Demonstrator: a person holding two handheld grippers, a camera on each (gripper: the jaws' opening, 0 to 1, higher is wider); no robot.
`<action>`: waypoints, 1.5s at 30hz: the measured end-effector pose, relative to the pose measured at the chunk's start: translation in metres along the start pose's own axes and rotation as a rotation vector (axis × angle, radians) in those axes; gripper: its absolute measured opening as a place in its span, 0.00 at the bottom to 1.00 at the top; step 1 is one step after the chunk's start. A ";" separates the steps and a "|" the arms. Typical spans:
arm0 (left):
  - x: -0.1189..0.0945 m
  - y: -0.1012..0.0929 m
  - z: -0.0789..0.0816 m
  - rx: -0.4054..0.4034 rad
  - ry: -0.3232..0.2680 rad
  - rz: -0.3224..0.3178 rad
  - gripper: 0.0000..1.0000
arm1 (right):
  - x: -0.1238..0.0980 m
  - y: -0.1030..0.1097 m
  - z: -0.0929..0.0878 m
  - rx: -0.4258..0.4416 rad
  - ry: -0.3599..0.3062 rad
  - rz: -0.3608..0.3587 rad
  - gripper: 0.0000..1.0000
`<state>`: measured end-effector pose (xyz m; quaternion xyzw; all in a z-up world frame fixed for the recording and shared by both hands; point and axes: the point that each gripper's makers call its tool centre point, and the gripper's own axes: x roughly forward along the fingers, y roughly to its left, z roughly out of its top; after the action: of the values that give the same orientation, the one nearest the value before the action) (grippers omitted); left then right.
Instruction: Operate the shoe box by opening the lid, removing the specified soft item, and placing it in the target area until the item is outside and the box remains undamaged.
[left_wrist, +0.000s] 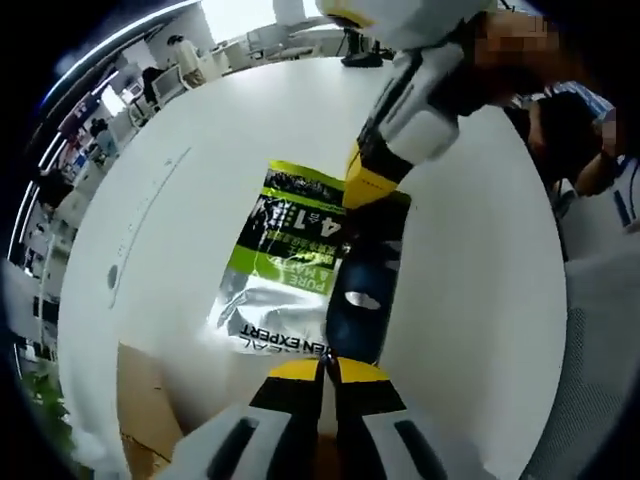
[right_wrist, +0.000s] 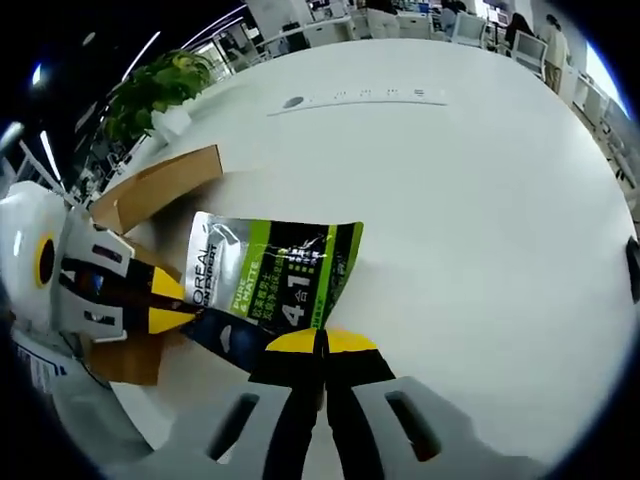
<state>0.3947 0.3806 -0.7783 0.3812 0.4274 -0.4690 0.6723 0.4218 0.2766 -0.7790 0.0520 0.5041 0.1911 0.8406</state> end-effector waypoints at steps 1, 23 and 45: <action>0.002 0.002 -0.001 0.024 0.007 0.008 0.03 | 0.000 0.000 0.000 0.001 -0.001 -0.001 0.00; -0.019 0.013 0.006 0.034 -0.004 0.065 0.14 | 0.011 0.000 0.000 -0.053 0.000 -0.028 0.00; -0.052 0.004 0.033 -0.062 -0.165 0.033 0.17 | 0.006 -0.013 0.008 -0.142 -0.053 -0.087 0.04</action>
<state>0.3952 0.3671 -0.7178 0.3273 0.3787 -0.4743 0.7242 0.4350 0.2674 -0.7833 -0.0247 0.4688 0.1883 0.8627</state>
